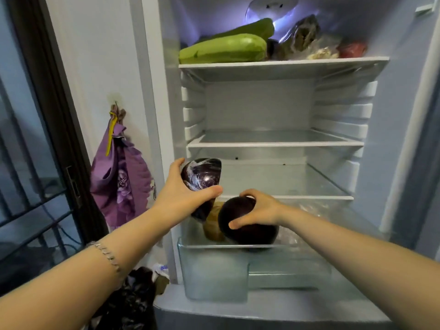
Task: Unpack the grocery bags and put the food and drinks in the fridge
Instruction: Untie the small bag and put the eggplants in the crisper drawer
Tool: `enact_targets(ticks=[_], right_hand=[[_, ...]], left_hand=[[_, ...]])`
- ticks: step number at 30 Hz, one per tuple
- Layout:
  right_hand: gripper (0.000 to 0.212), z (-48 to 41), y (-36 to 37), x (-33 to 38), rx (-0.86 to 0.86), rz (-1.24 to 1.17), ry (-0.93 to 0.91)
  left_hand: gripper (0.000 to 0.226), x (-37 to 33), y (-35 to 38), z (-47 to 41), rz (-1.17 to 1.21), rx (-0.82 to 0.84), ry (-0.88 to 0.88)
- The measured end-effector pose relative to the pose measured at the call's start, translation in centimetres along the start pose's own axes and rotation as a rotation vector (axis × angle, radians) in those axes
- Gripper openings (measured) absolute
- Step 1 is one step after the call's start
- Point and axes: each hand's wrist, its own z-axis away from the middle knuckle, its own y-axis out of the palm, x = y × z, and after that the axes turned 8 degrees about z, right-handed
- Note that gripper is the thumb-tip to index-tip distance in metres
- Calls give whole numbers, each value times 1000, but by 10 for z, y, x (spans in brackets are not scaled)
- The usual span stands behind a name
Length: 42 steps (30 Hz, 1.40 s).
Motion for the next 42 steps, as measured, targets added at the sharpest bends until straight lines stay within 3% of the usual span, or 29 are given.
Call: enact_targets(ticks=[4, 8, 12, 16, 18, 20, 22, 24, 25, 26, 28, 30, 32, 35, 37, 38, 40, 42], right_hand=[[101, -21, 29, 20, 116, 216, -34], [105, -28, 61, 27, 239, 416, -85], [103, -29, 68, 37, 396, 505, -108], [107, -32, 68, 39, 428, 506, -86], [104, -28, 58, 37, 448, 396, -99], [75, -23, 33, 32, 441, 126, -102], [54, -10, 0, 28, 431, -225, 9], [54, -2, -26, 17, 362, -574, 90], [64, 2, -37, 14, 299, -677, 82], [84, 6, -45, 12, 224, -623, 44], [112, 15, -57, 11, 102, -82, -173], [118, 22, -64, 10, 76, 380, -422], [122, 26, -64, 4, 111, 554, -493], [108, 33, -57, -10, 57, 618, -584], [89, 35, -55, -18, 1, 582, -629], [81, 35, -54, -22, -12, 531, -615], [68, 33, -52, -29, -33, 393, -479], [54, 27, -49, -37, -97, 154, -236]], left_hand=[[83, 8, -5, -24, 3, 38, 39], [85, 20, -2, -37, -6, 84, 79], [90, 28, -1, -41, -14, 124, 100], [89, 35, 3, -44, 5, 123, 87], [87, 39, 6, -43, 11, 109, 67], [89, 42, 8, -43, -6, 98, 55], [92, 46, 11, -43, -57, 94, 52], [95, 48, 20, -39, -113, 118, 77], [97, 49, 27, -37, -146, 146, 105], [100, 48, 34, -36, -189, 191, 138], [106, 43, 48, -34, -293, 320, 203], [104, 35, 59, -32, -374, 474, 245], [102, 28, 68, -31, -360, 596, 205], [94, 30, 80, -33, -257, 700, 96], [79, 35, 84, -34, -187, 688, 66], [86, 37, 85, -35, -159, 644, 35], [103, 41, 85, -36, -114, 520, -56], [103, 46, 81, -37, -145, 464, -37]])
